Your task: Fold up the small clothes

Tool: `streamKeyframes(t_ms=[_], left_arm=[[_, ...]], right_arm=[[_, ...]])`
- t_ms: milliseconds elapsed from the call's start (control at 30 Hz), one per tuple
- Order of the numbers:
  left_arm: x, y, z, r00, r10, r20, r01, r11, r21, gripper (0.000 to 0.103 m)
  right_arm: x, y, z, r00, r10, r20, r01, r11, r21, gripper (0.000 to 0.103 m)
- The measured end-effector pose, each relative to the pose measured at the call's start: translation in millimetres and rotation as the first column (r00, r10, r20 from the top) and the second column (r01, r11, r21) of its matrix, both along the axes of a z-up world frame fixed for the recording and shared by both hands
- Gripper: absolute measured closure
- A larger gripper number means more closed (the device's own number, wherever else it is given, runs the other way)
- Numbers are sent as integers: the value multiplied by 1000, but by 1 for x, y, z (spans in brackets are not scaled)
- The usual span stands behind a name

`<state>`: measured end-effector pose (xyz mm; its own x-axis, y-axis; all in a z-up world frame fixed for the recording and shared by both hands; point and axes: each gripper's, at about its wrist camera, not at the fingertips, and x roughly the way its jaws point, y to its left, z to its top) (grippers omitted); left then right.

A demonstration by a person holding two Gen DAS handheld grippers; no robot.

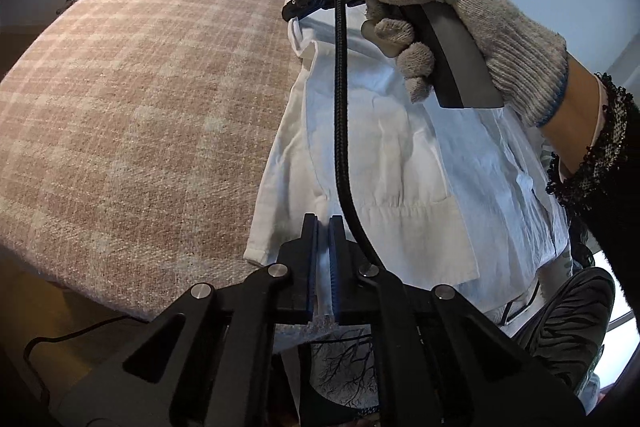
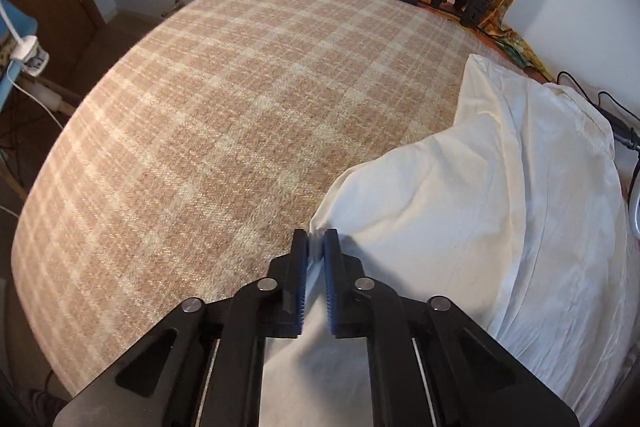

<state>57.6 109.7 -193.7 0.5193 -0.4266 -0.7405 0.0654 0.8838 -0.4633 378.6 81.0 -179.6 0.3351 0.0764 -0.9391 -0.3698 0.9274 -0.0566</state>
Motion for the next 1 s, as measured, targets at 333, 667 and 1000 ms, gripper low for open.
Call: streamKeyframes(t_ms=[333, 667, 1000], left_arm=[[-7, 17, 12, 998, 46, 33, -45, 998, -51, 103], [0, -1, 2, 1000, -5, 4, 5, 999, 45, 96], [-16, 15, 10, 998, 65, 26, -65, 998, 9, 101]], right_arm=[[30, -42, 40, 987, -125, 101, 113, 987, 113, 102], [19, -56, 45, 996, -63, 66, 48, 975, 216, 92], [-80, -115, 62, 999, 43, -31, -26, 905, 425, 92]])
